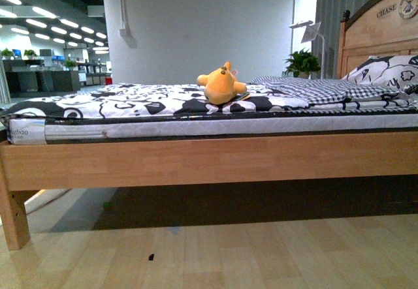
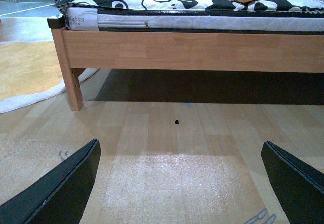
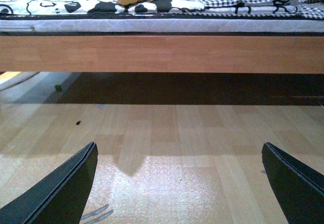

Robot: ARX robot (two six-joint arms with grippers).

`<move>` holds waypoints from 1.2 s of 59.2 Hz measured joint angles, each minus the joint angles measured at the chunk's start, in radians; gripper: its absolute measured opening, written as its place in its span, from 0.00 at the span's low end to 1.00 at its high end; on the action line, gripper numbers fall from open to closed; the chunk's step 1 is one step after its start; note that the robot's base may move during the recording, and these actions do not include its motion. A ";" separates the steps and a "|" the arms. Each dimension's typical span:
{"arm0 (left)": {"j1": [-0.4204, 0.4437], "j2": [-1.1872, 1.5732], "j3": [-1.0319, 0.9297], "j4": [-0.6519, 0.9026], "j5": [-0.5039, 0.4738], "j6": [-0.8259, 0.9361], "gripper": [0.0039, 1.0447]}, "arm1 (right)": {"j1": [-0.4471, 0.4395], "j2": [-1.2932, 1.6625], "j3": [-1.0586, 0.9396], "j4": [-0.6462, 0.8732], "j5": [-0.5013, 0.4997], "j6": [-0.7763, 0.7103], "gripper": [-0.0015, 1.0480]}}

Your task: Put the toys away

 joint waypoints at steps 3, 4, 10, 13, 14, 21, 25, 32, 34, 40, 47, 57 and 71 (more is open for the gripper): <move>0.000 0.000 0.000 0.000 0.000 0.000 0.94 | 0.000 0.000 0.000 0.000 0.000 0.000 0.94; 0.000 0.000 0.000 0.000 0.000 0.000 0.94 | 0.000 0.000 0.000 0.000 0.000 0.000 0.94; 0.000 0.000 0.000 0.000 0.000 0.000 0.94 | 0.000 0.000 0.000 0.000 0.000 0.000 0.94; 0.000 0.000 0.000 0.000 0.000 0.000 0.94 | 0.000 0.000 0.000 0.000 0.000 0.000 0.94; 0.000 0.000 0.000 0.000 0.000 0.000 0.94 | 0.000 0.000 0.000 0.000 0.000 0.000 0.94; 0.000 0.000 0.000 0.000 0.000 0.000 0.94 | 0.000 0.000 0.000 0.000 0.000 0.000 0.94; 0.000 0.000 0.000 0.000 0.000 0.000 0.94 | 0.000 0.000 0.000 0.000 0.000 0.000 0.94; 0.000 0.000 0.000 0.000 0.000 0.000 0.94 | 0.000 0.000 0.000 0.000 0.000 0.000 0.94; 0.000 0.000 0.000 0.000 0.000 0.000 0.94 | 0.000 0.000 0.000 0.000 0.000 0.000 0.94; 0.000 0.000 0.000 0.000 0.000 0.000 0.94 | 0.000 0.000 0.000 0.000 0.000 0.000 0.94; 0.000 0.000 0.000 0.000 0.000 0.000 0.94 | 0.000 0.000 0.000 0.000 0.000 0.000 0.94; 0.000 0.000 0.000 0.000 0.000 0.000 0.94 | 0.000 0.000 0.000 0.000 0.000 0.000 0.94; 0.000 0.000 0.000 0.000 0.000 0.000 0.94 | 0.000 0.000 0.000 0.000 0.000 0.000 0.94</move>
